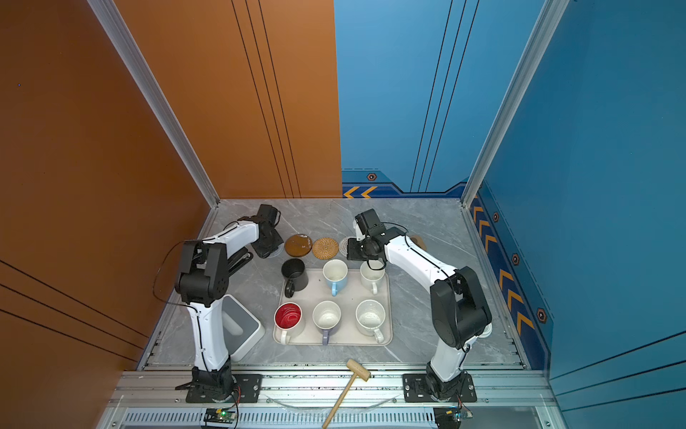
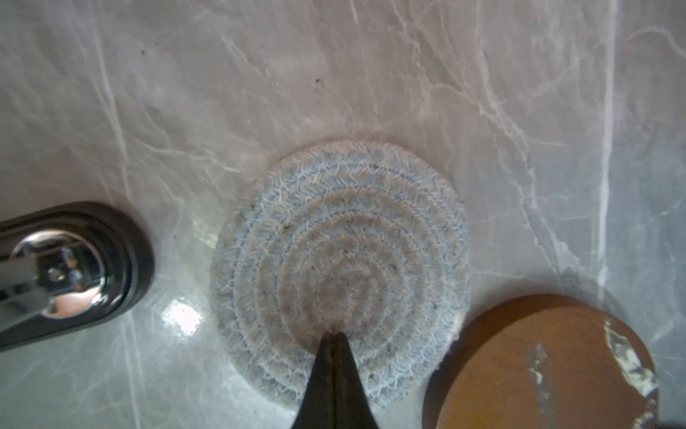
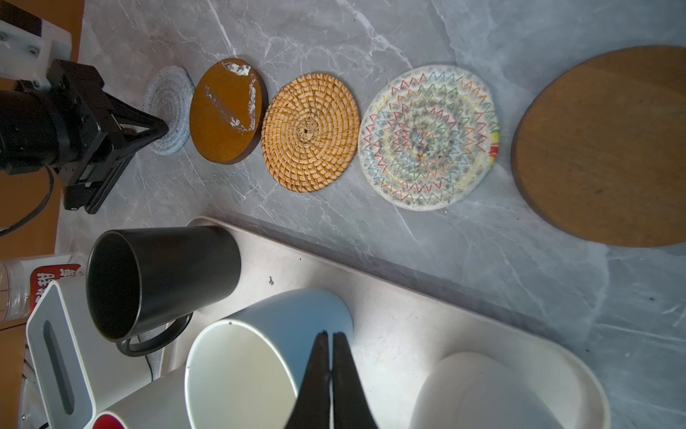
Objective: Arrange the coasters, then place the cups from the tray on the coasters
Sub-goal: 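Hold the left gripper tips on the blue rope coaster centre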
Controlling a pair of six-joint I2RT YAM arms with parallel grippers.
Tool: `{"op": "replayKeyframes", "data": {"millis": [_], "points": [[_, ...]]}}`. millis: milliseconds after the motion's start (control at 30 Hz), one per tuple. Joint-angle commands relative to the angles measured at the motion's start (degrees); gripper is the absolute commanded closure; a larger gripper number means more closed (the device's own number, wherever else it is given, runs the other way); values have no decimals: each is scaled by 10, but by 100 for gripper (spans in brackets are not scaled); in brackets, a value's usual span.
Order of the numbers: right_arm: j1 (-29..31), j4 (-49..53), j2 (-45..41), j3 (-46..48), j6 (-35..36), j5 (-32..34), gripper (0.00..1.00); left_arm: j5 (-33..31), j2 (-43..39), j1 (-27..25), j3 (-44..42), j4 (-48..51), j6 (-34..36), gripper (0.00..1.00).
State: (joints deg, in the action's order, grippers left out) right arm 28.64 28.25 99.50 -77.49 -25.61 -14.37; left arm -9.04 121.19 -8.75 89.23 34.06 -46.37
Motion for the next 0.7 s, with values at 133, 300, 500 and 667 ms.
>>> {"op": "replayKeyframes", "data": {"millis": [133,300,500,667], "points": [[5,-2,-21,11,-7,-1,100,9,10,-12,-25,57,1,100],[5,-2,-27,15,-5,0,100,3,4,-14,-26,57,-1,100],[5,-20,-45,29,-8,-9,100,-2,-16,-17,-11,57,0,100],[5,-20,-56,29,-8,-6,100,-6,-25,-18,13,58,7,99]]}}
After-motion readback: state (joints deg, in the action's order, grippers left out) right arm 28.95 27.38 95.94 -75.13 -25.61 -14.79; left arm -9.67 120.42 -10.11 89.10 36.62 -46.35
